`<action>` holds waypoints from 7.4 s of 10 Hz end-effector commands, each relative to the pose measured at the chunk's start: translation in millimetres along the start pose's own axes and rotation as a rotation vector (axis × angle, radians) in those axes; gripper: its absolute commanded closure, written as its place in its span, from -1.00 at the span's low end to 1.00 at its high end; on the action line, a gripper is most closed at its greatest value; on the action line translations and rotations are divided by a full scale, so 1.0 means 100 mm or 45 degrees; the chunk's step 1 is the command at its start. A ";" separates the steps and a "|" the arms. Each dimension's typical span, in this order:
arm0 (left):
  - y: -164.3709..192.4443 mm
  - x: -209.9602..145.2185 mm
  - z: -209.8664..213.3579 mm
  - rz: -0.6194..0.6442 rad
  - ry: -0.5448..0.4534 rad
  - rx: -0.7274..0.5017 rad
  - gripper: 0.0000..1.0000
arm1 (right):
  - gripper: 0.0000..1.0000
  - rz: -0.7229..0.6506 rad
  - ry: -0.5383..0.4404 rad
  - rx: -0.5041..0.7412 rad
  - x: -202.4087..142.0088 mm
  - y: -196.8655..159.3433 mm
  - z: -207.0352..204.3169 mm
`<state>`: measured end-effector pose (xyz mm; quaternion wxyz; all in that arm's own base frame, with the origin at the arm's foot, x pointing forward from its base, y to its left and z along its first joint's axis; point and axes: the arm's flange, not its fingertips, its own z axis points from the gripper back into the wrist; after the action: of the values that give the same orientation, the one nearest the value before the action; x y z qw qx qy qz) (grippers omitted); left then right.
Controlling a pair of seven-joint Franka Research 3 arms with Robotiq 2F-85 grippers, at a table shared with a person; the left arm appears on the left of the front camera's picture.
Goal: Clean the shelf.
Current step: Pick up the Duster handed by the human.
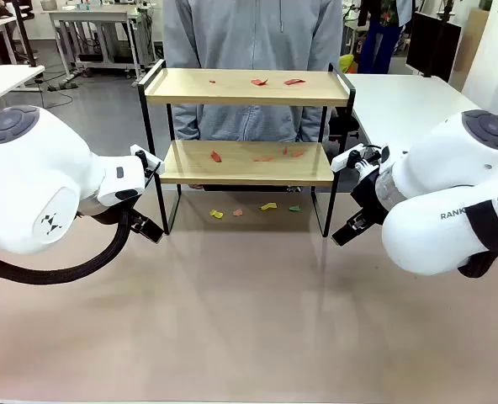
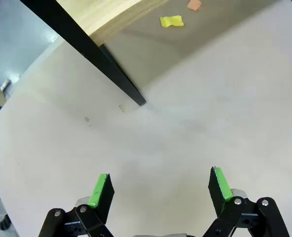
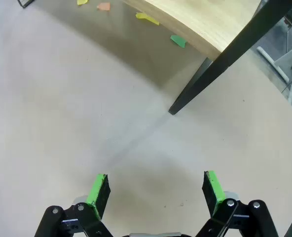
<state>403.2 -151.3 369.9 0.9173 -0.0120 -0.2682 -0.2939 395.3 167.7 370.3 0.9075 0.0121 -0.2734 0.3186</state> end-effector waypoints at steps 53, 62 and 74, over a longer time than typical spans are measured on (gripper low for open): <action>3.78 -0.31 -0.34 -0.535 -1.366 -1.168 -1.00 | -1.00 0.159 -1.361 0.746 -0.65 -3.78 -0.20; 3.75 -0.36 -0.37 -0.558 -1.341 -1.151 -1.00 | -1.00 0.189 -1.330 0.733 -0.71 -3.74 -0.23; 3.75 -0.36 -0.37 -0.558 -1.341 -1.151 -1.00 | -1.00 0.189 -1.330 0.733 -0.71 -3.74 -0.23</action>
<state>601.5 172.6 370.4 0.4945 -0.4782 -0.5239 -0.5024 578.9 -167.2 369.8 0.5880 0.3961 -0.5854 0.3933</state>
